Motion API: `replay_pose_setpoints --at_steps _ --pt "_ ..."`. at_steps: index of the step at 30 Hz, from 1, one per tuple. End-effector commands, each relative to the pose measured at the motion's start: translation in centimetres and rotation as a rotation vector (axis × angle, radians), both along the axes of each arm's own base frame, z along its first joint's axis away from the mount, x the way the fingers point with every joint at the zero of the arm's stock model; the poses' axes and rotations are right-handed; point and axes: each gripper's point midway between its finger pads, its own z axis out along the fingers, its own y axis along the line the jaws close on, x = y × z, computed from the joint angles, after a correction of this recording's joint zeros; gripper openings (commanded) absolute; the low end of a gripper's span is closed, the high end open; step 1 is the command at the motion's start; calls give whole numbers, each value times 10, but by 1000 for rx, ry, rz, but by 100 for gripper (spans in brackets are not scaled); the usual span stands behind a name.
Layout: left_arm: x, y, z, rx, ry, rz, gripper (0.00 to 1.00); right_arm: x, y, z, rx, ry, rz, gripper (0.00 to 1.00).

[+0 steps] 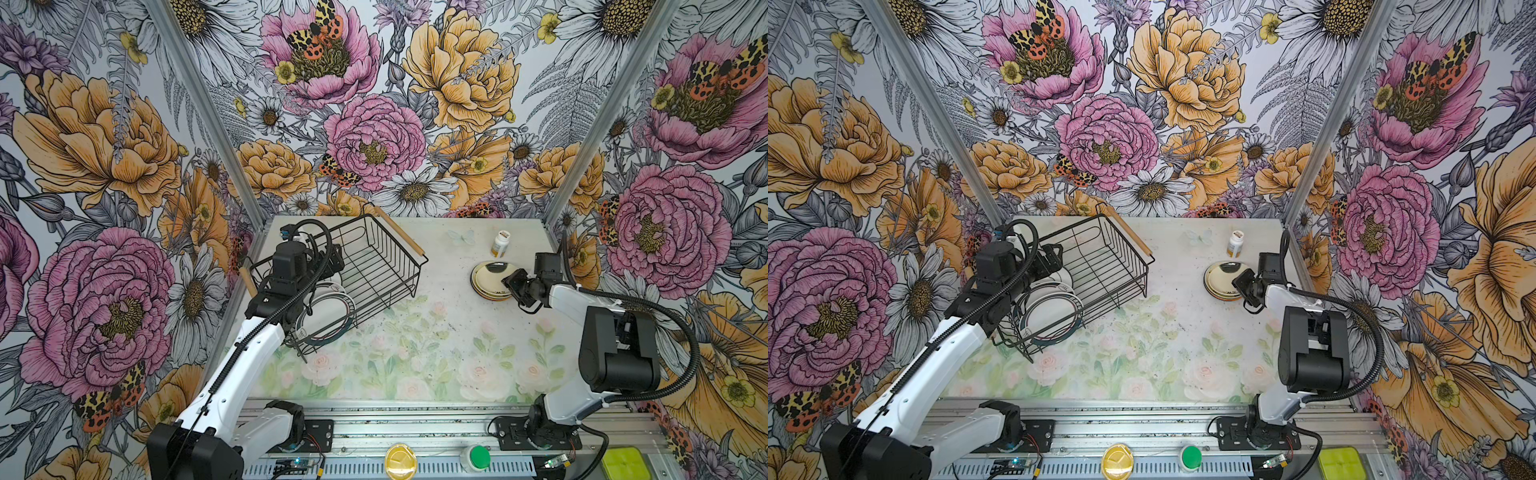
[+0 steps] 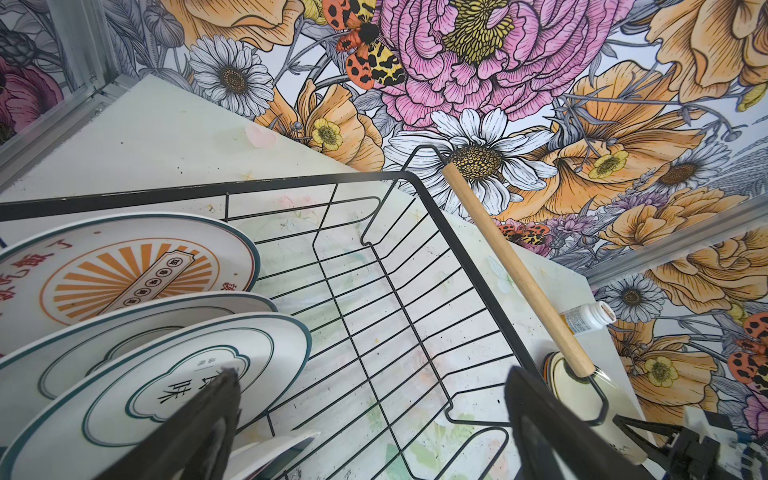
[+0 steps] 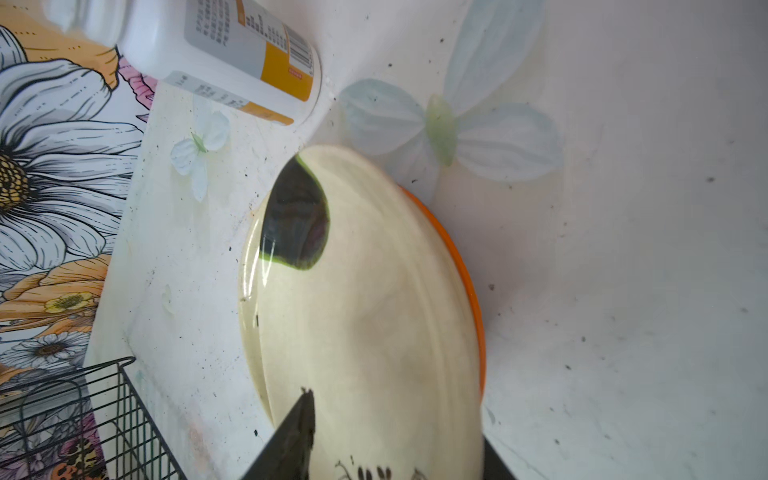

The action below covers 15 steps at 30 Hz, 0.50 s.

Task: Unload the plates from the dish rack
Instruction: 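Lower the cream plate onto the cream plate stack with the right gripper, then open the right gripper above the stack while the left reaches into the rack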

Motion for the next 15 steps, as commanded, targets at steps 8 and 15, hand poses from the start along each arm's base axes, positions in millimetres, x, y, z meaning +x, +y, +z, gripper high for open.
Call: replay_pose_setpoints --at_steps 8,15 --pt "1 -7 -1 -25 -10 -25 99 -9 -8 2 -218 142 46 53" --pt "1 -7 -3 -26 -6 -26 99 -9 -5 -4 -257 183 73 57"
